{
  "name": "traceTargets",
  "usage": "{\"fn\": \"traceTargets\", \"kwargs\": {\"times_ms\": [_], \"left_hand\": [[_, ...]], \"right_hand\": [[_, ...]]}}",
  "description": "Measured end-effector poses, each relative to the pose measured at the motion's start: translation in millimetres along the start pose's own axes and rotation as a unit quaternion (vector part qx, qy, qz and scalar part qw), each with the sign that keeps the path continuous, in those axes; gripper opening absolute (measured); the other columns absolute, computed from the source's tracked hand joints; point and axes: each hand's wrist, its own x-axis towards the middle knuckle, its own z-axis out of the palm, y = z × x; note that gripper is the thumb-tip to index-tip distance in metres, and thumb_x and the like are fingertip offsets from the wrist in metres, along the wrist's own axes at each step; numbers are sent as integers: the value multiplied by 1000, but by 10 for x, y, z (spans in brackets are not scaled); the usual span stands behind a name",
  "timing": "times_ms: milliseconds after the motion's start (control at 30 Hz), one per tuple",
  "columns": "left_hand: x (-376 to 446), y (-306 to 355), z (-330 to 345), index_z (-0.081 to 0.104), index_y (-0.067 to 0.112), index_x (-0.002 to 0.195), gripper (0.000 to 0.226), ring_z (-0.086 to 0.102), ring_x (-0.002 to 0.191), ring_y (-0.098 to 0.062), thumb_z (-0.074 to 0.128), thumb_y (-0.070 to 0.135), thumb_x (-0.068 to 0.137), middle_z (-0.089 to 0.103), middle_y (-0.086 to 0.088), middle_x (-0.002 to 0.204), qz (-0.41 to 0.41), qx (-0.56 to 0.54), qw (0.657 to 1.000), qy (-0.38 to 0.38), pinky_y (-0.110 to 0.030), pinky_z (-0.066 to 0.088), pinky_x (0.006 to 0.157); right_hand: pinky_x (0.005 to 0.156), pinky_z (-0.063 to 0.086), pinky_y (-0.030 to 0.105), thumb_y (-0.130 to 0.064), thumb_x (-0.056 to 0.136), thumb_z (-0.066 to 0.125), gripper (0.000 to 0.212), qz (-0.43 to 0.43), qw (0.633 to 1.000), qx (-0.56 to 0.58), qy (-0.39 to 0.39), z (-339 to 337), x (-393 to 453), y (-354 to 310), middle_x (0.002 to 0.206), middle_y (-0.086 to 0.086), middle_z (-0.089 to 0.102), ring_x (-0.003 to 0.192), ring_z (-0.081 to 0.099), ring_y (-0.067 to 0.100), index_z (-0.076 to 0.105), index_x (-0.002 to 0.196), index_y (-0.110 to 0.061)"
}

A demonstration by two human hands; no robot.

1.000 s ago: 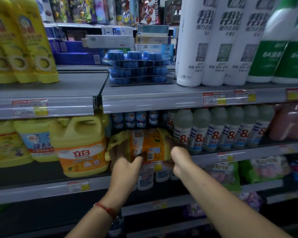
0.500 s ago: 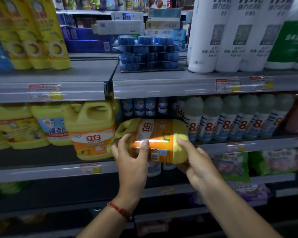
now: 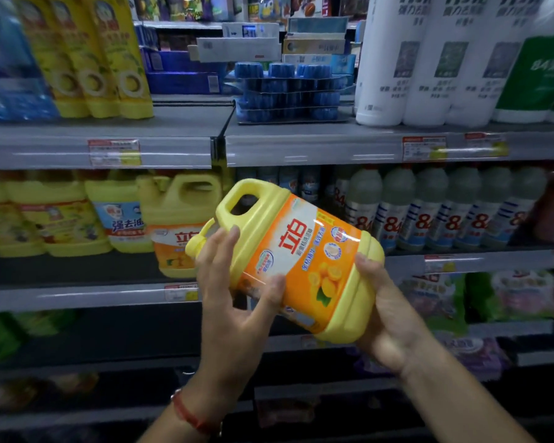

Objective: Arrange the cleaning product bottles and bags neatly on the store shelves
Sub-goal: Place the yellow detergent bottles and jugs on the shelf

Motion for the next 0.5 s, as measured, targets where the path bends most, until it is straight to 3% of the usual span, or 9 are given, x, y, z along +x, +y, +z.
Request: {"fn": "traceTargets", "kwargs": {"times_ms": [67,133,200,233,267,367,433,500], "left_hand": [[0,-13,-81,17,50,155,83,22,151,-10,65,54,88,14,13,164,4,6,1000,-29,-32,47,110],[-12,-11,-174,3,60,153,93,23,153,-14,65,66,84,6,19,166,-41,-10,998,-35,-46,47,111],[-68,18,-248,-2,64,149,98,38,143,0,70,63,82,18,38,157,-121,-60,991,-7,-34,53,103],[-112,45,-276,-1,64,149,99,46,134,6,72,58,82,27,48,146,-160,-88,983,6,-26,55,97],[-154,64,-286,4,62,150,98,53,128,4,75,54,83,36,48,141,-203,-128,971,10,-25,56,93],[-253,90,-253,33,41,151,90,68,117,-23,76,55,73,65,2,136,-354,-310,882,-16,-47,59,92],[-262,108,-278,41,32,147,87,68,116,-33,75,57,71,69,-10,130,-422,-379,823,11,-57,56,94],[-242,120,-373,50,24,143,75,69,114,-35,67,60,80,70,-15,126,-461,-396,793,24,-57,57,90]], "right_hand": [[103,48,60,-48,82,66,58,-25,1000,11,8,27,-43,91,124,15,71,115,68,36,63,134,-20],[96,53,58,-50,63,86,79,-46,998,33,-4,50,-77,182,125,14,71,114,69,35,63,133,-22],[86,58,55,-47,43,96,97,-59,997,50,-16,79,-111,264,124,13,71,111,70,35,64,131,-23],[84,59,54,-46,41,97,99,-67,996,54,-27,101,-125,307,125,13,71,111,70,35,63,131,-23],[85,59,53,-45,43,97,98,-73,995,52,-37,122,-138,357,126,13,70,113,69,35,63,132,-23],[96,53,57,-41,50,95,98,-89,994,18,-55,231,-192,533,131,14,67,119,66,37,57,138,-23],[95,53,57,-31,57,91,91,-108,991,-30,-72,310,-236,637,130,14,68,118,66,36,54,140,-21],[92,56,53,-34,56,93,93,-119,985,-96,-79,364,-287,693,126,12,70,115,68,33,52,139,-20]]}}
